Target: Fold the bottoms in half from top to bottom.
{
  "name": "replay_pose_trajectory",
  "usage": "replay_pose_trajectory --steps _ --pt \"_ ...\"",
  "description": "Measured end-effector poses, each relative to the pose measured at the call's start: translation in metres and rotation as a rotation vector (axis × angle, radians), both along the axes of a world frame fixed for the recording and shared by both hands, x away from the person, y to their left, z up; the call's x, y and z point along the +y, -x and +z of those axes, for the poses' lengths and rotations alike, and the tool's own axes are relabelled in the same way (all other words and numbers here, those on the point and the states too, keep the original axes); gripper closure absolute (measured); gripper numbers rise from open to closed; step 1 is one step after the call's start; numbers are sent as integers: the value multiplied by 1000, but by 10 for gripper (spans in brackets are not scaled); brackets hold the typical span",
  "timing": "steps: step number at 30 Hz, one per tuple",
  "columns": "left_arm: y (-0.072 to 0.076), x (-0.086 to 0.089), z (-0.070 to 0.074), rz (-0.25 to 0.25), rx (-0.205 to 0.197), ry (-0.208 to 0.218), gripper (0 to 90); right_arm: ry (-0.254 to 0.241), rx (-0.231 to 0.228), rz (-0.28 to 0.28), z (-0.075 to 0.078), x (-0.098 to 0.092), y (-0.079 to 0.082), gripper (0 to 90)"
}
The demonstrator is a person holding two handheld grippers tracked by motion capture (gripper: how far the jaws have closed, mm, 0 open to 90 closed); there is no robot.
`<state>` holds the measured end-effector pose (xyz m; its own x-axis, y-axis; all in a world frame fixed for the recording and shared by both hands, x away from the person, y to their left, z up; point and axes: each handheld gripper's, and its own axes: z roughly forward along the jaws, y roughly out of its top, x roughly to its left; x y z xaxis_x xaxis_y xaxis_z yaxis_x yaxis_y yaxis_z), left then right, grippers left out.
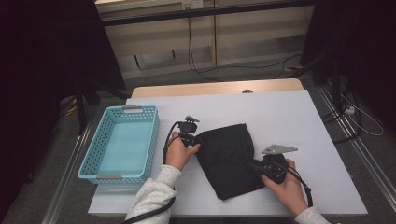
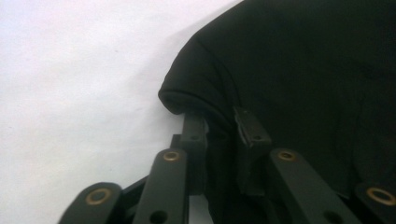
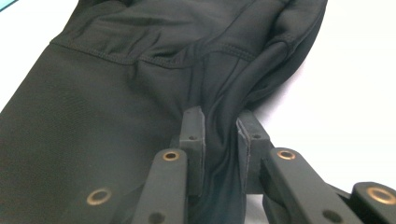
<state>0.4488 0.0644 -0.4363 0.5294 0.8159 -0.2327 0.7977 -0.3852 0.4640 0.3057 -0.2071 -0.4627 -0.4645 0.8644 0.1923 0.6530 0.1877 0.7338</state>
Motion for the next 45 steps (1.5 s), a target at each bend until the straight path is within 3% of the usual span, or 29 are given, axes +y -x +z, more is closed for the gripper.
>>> replay_pose_trajectory --steps 4,14,27,45 --pt "-4 1 2 11 43 9 798 6 -3 3 1 0 0 763" --pt "-11 1 18 8 106 -8 813 -5 5 1 6 -3 -2 781" --pt "-18 0 38 0 146 -65 818 -19 -30 -2 14 -2 -2 783" --pt "-29 -5 56 -28 179 -155 820 -31 -35 14 17 5 -4 783"
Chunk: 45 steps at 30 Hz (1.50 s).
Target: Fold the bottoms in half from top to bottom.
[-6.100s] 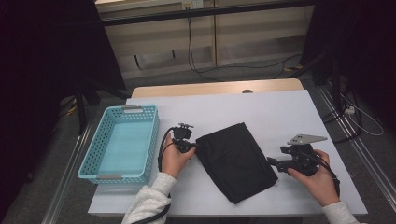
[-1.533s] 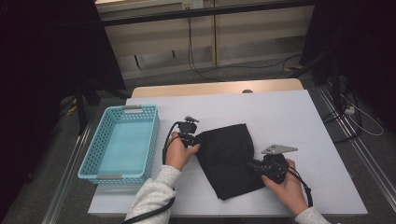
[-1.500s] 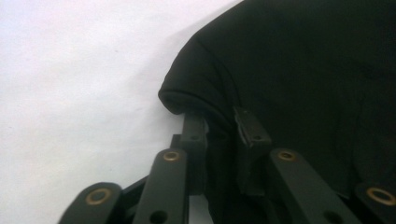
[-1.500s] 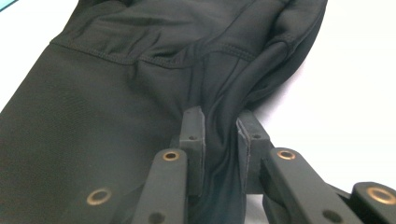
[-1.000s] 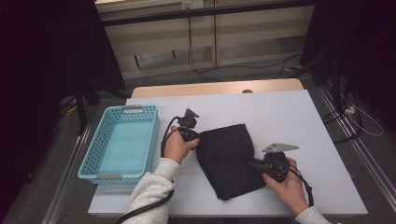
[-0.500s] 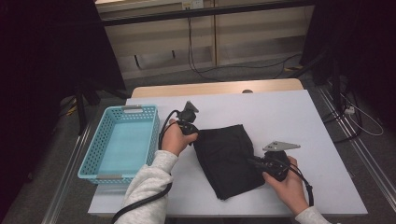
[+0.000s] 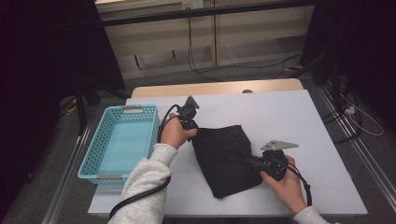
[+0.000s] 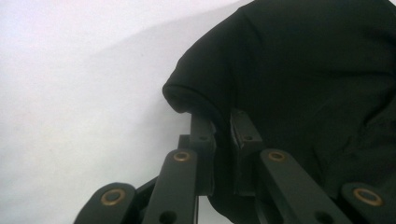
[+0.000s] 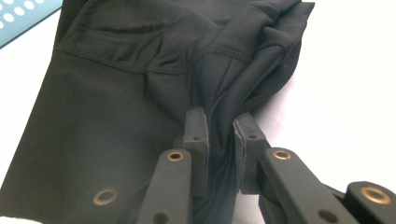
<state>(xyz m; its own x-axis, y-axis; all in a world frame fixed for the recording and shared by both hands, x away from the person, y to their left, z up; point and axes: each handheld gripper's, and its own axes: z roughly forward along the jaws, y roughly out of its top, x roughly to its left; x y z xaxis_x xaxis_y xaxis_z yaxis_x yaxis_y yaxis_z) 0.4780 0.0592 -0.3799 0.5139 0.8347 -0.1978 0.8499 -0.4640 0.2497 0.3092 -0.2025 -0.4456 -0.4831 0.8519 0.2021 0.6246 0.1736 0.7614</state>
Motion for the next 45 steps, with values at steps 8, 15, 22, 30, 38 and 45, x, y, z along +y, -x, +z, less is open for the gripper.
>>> replay_pose_trajectory --steps 8,15,22,30,38,45 --pt "-7 -4 8 -21 21 -55 820 -7 -11 8 3 4 -1 784" --pt "-12 -5 17 -30 47 -88 820 -22 -20 18 5 6 -2 785" --pt "-15 -7 26 -46 48 -119 820 -31 -33 25 9 10 -3 785" --pt "-18 -2 41 -39 49 -139 820 -37 -51 38 11 16 -5 786" --pt "-20 5 54 -30 41 -152 820 -55 -71 58 16 25 -7 786" --pt "-21 11 65 -28 36 -167 820 -67 -80 68 18 33 -10 787"
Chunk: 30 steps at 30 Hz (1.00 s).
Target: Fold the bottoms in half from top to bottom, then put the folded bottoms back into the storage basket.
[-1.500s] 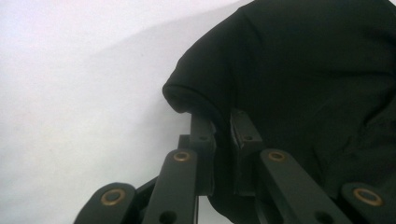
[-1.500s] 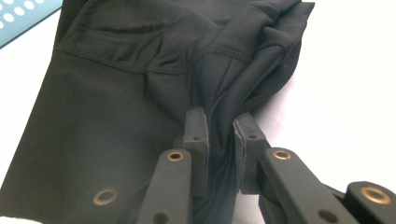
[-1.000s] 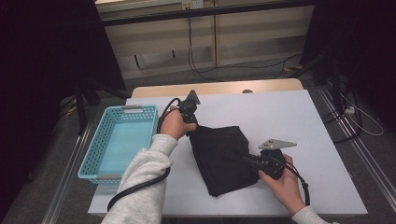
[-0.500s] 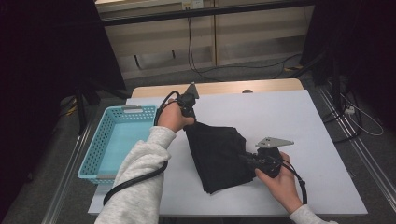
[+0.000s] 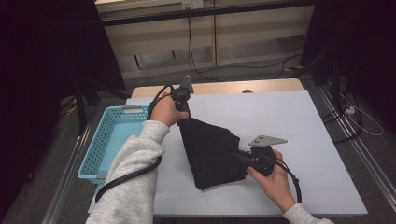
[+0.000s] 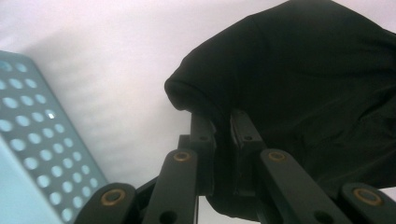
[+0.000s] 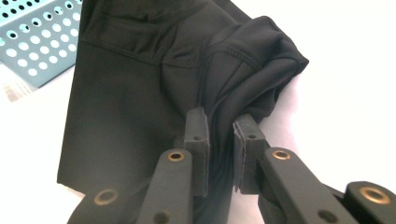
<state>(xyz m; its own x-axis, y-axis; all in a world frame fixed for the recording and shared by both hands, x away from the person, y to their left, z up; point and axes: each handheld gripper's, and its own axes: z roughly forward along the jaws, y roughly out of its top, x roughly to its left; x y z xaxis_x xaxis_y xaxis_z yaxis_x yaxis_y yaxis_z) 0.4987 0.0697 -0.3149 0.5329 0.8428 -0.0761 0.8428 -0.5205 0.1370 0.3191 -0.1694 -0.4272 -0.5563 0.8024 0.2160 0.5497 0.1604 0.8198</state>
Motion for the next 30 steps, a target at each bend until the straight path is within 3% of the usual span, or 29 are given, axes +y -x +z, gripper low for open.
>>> replay_pose_trajectory --steps 18,30 --pt "0 8 26 1 -25 -18 820 -20 -37 27 7 13 -1 788" --pt "0 12 35 7 -26 -23 820 -31 -53 38 14 18 -3 788"
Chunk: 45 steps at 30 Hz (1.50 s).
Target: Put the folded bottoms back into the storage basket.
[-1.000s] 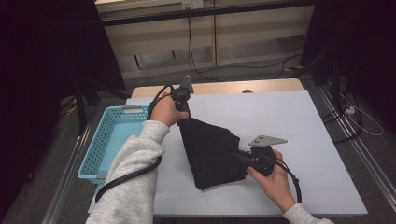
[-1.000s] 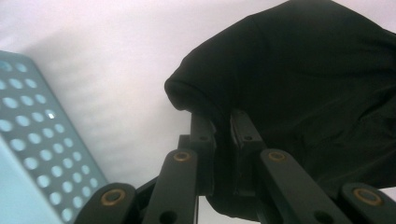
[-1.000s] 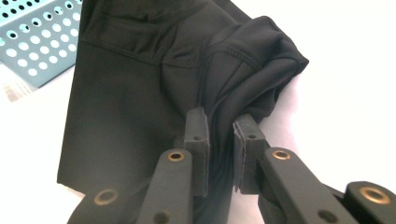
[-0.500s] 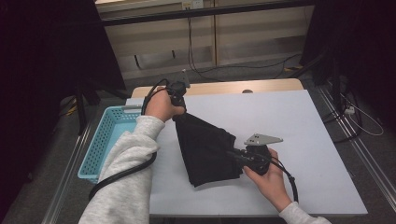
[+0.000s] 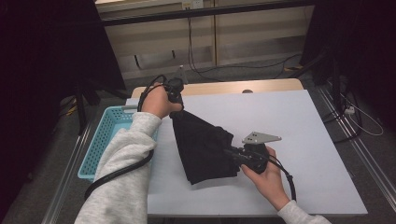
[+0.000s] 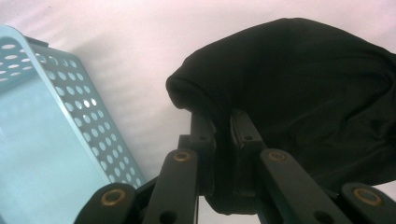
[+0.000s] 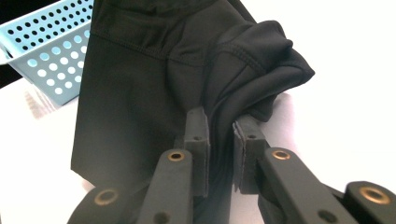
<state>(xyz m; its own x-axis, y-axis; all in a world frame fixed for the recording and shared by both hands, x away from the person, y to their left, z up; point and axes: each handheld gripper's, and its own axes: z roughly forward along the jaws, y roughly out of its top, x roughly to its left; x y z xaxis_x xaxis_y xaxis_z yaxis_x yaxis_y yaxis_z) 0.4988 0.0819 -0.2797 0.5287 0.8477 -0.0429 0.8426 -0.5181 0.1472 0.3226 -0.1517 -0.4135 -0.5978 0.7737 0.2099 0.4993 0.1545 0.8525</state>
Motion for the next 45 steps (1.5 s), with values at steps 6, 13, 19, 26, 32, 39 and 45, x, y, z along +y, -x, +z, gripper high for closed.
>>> replay_pose_trajectory --steps 6,13,19,26,32,39,45 --pt "1 2 6 7 -4 4 820 -1 -4 9 2 3 0 788" --pt "0 8 11 14 -10 9 821 -3 -24 14 5 7 -2 789" --pt "0 13 18 16 -19 5 820 -11 -29 22 8 11 -4 789" --pt "1 19 23 29 -25 9 820 -20 -33 28 11 16 -6 789" --pt "1 23 28 33 -27 6 821 -27 -45 32 13 18 -7 790" --pt "1 24 37 41 -38 2 821 -33 -61 34 17 21 -9 790" --pt "1 26 41 46 -30 -2 821 -25 -77 35 20 23 -9 790"
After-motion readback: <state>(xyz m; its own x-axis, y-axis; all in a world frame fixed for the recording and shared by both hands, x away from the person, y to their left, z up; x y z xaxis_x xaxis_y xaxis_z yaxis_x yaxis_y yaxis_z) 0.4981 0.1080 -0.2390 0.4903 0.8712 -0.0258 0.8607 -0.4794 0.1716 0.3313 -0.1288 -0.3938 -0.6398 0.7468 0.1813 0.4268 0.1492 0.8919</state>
